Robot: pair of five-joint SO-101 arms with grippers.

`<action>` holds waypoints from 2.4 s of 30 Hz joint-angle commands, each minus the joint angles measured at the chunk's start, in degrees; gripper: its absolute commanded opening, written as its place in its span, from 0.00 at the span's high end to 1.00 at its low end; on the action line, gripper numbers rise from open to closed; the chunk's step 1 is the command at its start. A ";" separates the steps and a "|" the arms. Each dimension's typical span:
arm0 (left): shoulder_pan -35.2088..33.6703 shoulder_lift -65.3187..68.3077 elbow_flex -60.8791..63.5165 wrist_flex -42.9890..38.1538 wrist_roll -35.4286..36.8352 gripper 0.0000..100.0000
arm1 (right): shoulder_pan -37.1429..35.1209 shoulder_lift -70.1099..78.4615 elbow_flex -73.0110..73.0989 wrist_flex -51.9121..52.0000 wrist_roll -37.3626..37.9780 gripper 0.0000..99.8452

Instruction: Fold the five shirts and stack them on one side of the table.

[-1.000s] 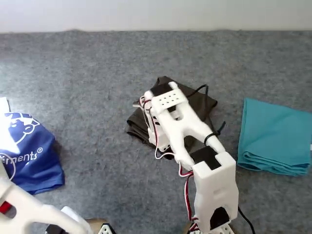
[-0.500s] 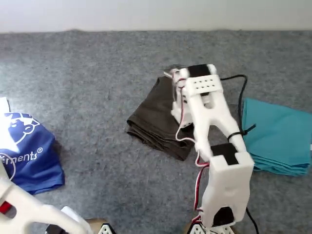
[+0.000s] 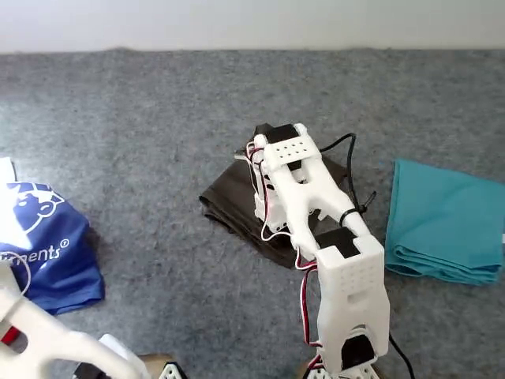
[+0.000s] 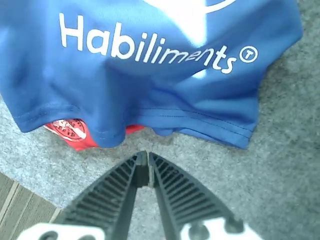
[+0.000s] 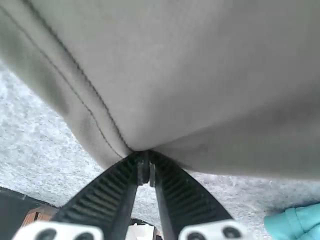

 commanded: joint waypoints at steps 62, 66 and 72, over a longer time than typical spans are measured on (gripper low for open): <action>0.53 -1.41 0.04 -3.16 0.44 0.98 | -0.31 -3.56 -36.40 2.51 -29.89 0.99; 0.44 -1.41 0.48 -3.08 0.44 0.98 | 1.01 -7.96 -33.05 2.51 -34.64 0.95; 0.44 -1.41 3.12 -3.16 0.44 0.98 | 2.59 -14.73 -20.31 2.51 -45.89 0.72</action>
